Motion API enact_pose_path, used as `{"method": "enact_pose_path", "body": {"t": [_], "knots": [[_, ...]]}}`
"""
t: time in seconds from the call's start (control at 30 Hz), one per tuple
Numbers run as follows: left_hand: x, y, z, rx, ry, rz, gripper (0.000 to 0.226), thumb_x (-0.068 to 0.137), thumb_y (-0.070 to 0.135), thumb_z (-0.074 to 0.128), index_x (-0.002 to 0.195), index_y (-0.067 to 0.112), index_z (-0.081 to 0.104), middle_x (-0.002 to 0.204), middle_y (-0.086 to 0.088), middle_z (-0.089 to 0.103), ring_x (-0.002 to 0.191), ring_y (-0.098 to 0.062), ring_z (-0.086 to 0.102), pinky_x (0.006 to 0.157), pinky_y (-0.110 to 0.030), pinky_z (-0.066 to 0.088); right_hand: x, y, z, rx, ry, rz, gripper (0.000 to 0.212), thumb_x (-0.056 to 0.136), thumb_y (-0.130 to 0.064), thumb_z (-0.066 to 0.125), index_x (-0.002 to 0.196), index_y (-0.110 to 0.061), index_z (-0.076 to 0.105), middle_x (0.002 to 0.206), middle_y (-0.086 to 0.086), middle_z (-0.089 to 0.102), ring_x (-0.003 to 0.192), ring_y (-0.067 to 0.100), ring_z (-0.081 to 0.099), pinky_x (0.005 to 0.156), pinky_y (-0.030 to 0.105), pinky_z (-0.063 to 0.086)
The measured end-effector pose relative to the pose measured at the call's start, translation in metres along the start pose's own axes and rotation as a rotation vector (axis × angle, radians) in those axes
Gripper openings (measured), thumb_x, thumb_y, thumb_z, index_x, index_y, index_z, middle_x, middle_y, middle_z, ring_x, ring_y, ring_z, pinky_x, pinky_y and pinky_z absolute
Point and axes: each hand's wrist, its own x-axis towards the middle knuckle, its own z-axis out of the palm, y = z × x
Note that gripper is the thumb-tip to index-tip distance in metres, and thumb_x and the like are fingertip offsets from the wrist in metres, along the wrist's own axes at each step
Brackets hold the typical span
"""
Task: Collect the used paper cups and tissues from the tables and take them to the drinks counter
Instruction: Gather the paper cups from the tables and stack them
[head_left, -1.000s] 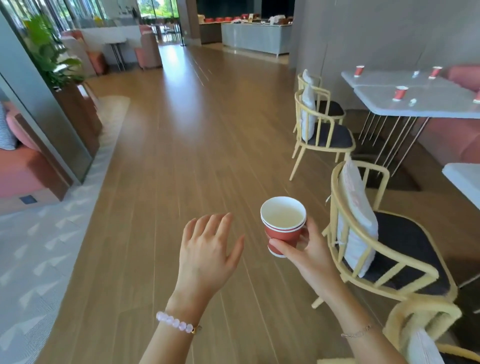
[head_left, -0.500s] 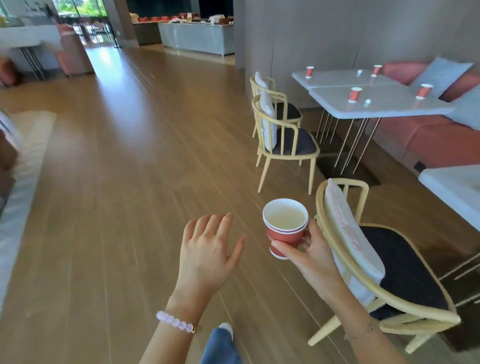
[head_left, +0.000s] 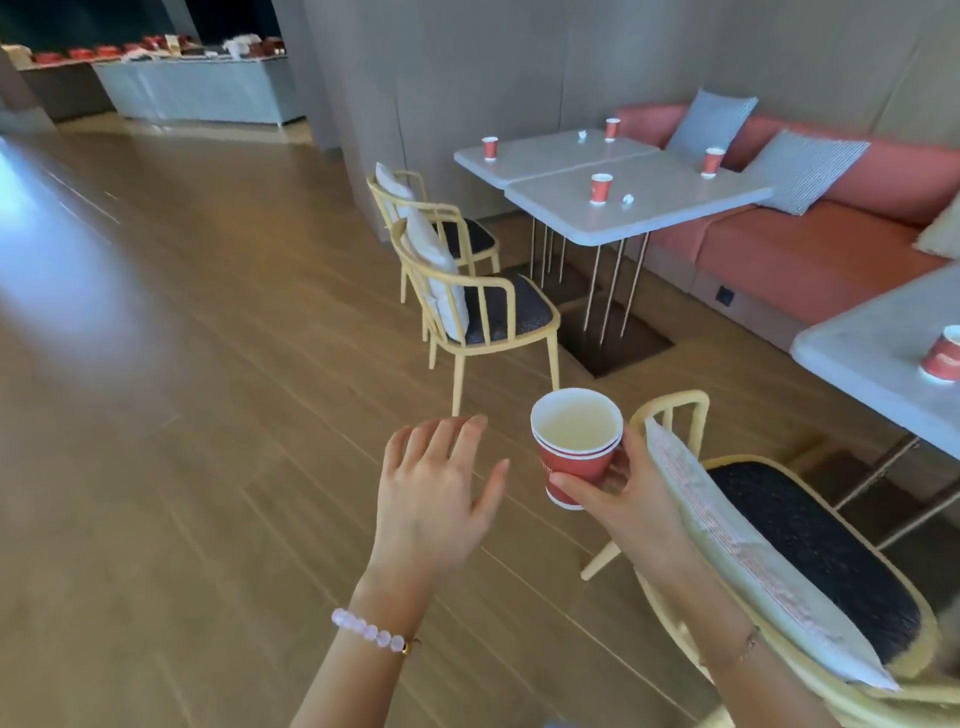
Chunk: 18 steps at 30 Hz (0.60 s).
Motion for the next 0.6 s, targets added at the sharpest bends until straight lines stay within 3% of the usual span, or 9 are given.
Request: {"method": "enact_pose_path", "body": {"t": [0.1,0.27,0.4,0.6], "knots": [[0.043,-0.01,0.03,-0.035,-0.033,0.057,0.045,0.087,0.044,0.043,0.111,0.012,0.064,0.1,-0.002,0.068,0.09,-0.027,0.063,0.088,-0.042,0.047,0.04,0.006,0.0,-0.009,0.078,0.007,0.077,0.053,-0.045,0.081,0.123,-0.036,0.05,0.112,-0.017,0.065,0.105,0.001,0.061,0.09,0.029,0.051],[0.117,-0.025,0.082,-0.067,-0.056,0.109,0.045,0.087,0.044,0.042,0.112,0.013,0.064,0.101,-0.002,0.068,0.092,-0.026,0.064,0.088,-0.043,0.048,0.122,0.023,-0.004,-0.009,0.142,-0.001,0.063,0.063,-0.028,0.084,0.115,-0.045,0.051,0.111,-0.016,0.065,0.105,0.003,0.061,0.091,0.028,0.051],[0.195,-0.038,0.124,-0.066,-0.059,0.161,0.046,0.088,0.044,0.042,0.112,0.011,0.064,0.1,-0.004,0.069,0.092,-0.027,0.064,0.087,-0.044,0.049,0.198,0.033,-0.009,-0.02,0.195,-0.005,0.065,0.064,-0.029,0.084,0.114,-0.05,0.048,0.111,-0.022,0.062,0.103,-0.003,0.059,0.084,0.014,0.05],[0.303,-0.041,0.184,-0.111,-0.054,0.237,0.045,0.087,0.043,0.043,0.11,0.011,0.064,0.102,-0.003,0.068,0.094,-0.026,0.064,0.087,-0.043,0.049,0.302,0.031,-0.033,-0.031,0.269,-0.014,0.063,0.067,-0.021,0.084,0.107,-0.053,0.047,0.101,-0.04,0.058,0.099,-0.012,0.056,0.074,0.004,0.046]]}}
